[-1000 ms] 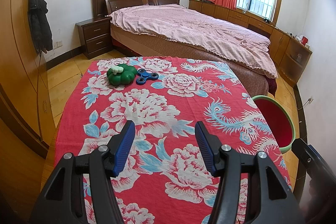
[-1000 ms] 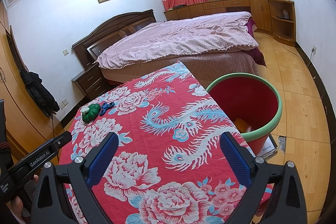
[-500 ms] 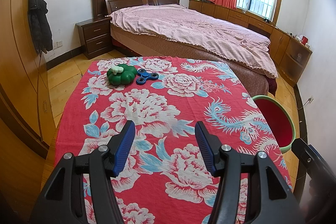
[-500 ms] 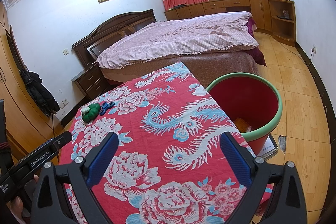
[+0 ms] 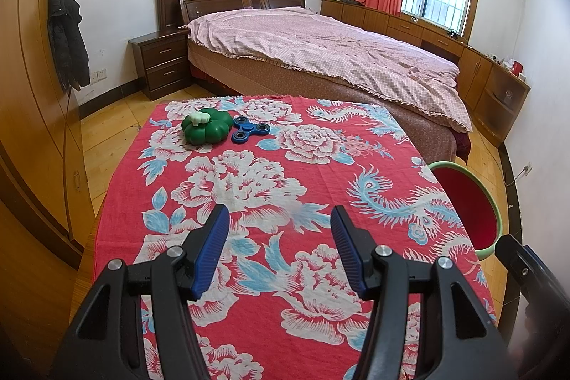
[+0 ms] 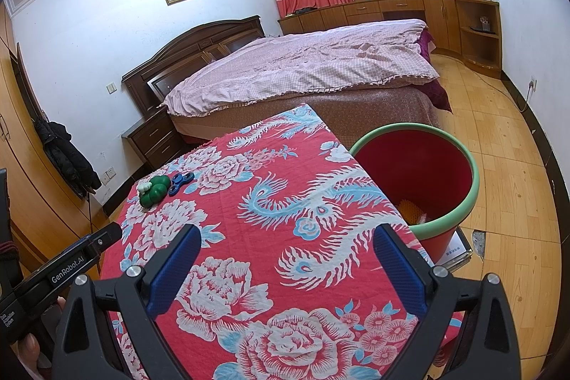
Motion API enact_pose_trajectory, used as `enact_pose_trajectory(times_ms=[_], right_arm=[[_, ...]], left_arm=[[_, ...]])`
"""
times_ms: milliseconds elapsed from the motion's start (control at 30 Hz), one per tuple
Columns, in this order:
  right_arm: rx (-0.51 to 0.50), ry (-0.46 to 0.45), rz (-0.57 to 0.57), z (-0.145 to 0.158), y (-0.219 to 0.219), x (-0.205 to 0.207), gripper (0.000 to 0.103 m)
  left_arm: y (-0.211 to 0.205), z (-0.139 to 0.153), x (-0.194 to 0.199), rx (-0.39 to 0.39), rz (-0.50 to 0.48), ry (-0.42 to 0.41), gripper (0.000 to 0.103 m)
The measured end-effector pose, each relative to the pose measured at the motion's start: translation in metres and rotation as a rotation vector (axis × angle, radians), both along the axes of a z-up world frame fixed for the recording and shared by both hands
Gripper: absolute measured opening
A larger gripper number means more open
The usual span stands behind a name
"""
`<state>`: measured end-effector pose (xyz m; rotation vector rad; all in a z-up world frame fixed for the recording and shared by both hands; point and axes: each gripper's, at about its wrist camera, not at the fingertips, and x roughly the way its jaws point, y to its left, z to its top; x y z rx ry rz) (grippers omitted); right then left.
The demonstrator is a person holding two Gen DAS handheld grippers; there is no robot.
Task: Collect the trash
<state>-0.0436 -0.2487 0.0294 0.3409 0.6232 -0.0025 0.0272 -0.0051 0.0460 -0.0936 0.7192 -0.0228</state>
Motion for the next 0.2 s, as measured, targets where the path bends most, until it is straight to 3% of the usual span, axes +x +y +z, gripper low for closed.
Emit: enact_pose_trajectory(times_ms=[200], right_arm=[[-0.001, 0.001, 0.0, -0.0001, 0.0, 0.0002, 0.099]], left_arm=[[0.0043, -0.0014, -0.0019, 0.004, 0.005, 0.006, 0.059]])
